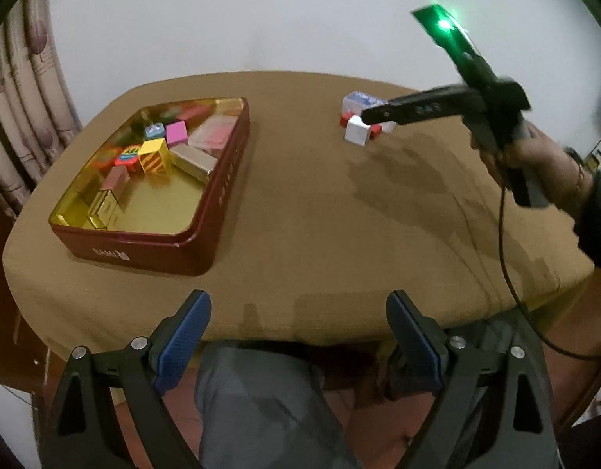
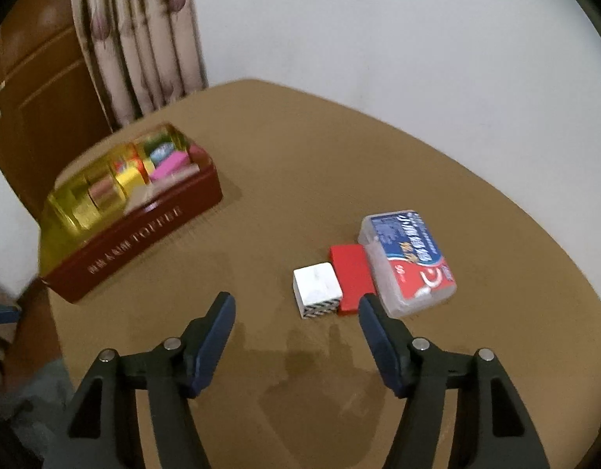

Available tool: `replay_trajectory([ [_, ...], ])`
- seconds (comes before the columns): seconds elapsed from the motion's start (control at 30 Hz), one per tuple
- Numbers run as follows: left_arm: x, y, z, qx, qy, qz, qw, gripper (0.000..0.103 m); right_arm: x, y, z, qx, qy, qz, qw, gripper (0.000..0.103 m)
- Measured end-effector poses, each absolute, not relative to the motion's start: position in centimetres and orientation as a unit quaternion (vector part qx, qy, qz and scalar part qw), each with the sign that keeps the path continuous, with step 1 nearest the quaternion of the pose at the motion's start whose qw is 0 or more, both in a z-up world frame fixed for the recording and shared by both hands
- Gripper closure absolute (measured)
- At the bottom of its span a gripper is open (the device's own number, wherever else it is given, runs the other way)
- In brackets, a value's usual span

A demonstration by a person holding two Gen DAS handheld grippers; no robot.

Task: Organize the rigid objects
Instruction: 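Grasp the white cube with the right gripper and release it in the tray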

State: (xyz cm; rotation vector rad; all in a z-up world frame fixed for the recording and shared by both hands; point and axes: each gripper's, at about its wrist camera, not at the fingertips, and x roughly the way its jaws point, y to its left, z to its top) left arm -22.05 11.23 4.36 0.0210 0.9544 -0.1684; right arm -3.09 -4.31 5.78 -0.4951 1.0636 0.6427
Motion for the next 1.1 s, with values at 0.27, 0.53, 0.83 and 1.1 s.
replay_trajectory([
  [0.27, -21.9, 12.1, 2.9, -0.027, 0.480, -0.090, 0.873, 0.014, -1.1, -3.6, 3.1, -0.259, 0.513, 0.290, 0.765, 0.048],
  [0.53, -21.3, 12.3, 2.2, -0.033, 0.494, -0.091, 0.864, 0.014, 0.4, -3.1, 1.1, -0.281, 0.539, 0.285, 0.741, 0.073],
  [0.83, -22.9, 13.2, 3.1, -0.037, 0.494, -0.073, 0.865, 0.014, -1.5, -1.6, 4.8, -0.237, 0.518, 0.301, 0.765, 0.073],
  [1.1, -26.0, 16.1, 4.0, -0.045, 0.487, -0.036, 0.872, 0.014, -6.5, 8.9, 9.1, -0.171, 0.506, 0.427, 0.730, 0.073],
])
